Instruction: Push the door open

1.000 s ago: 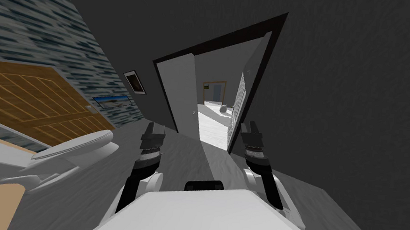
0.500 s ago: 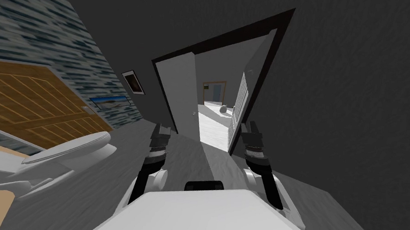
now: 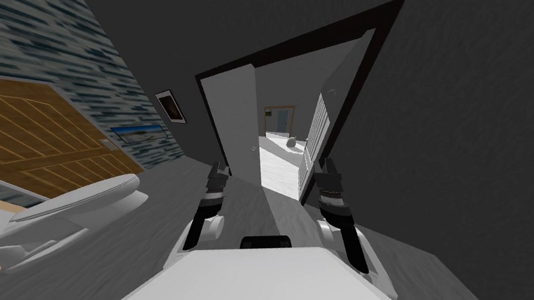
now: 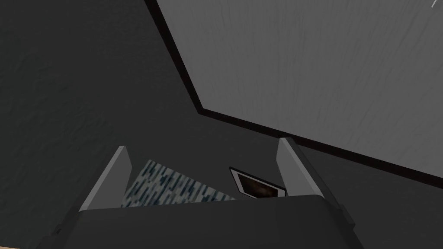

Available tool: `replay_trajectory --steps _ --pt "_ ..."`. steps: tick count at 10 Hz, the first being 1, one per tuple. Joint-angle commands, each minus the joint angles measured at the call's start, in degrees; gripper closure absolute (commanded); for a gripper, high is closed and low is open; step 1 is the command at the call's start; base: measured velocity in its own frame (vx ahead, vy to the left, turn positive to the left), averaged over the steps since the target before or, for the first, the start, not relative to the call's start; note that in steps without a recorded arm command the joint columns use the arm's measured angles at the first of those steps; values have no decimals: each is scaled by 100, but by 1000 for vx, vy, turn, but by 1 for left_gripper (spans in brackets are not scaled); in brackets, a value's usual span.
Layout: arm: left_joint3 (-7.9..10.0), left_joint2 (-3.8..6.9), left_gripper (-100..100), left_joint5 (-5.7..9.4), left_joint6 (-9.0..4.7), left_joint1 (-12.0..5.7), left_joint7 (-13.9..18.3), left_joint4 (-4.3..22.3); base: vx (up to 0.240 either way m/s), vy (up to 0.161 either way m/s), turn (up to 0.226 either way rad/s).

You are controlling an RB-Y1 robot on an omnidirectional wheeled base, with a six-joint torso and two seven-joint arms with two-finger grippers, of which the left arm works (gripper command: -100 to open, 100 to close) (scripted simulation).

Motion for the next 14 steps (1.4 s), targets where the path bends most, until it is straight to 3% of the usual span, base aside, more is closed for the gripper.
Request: replay_trajectory --steps 1,3,4,6,9,11,12,14 --pt "-35 26 -100 -1 14 -187 13 286 87 75 -18" --pt "-77 54 -100 -3 13 -443 22 683 94 73 -21" --pt "-77 54 -100 -3 13 -443 22 758 58 49 -7" --pt "-123 74 -100 -5 12 -725 32 1122 61 60 -13" --pt "-146 85 -100 -7 12 -866 36 1449 56 38 -10" --pt "-195 97 -100 -9 11 -1163 47 1864 70 44 -18" --pt "-195 97 -100 -9 11 -1163 47 1936 67 54 -10" --pt "-245 105 -100 -11 9 -1465 58 2425 60 68 -16"
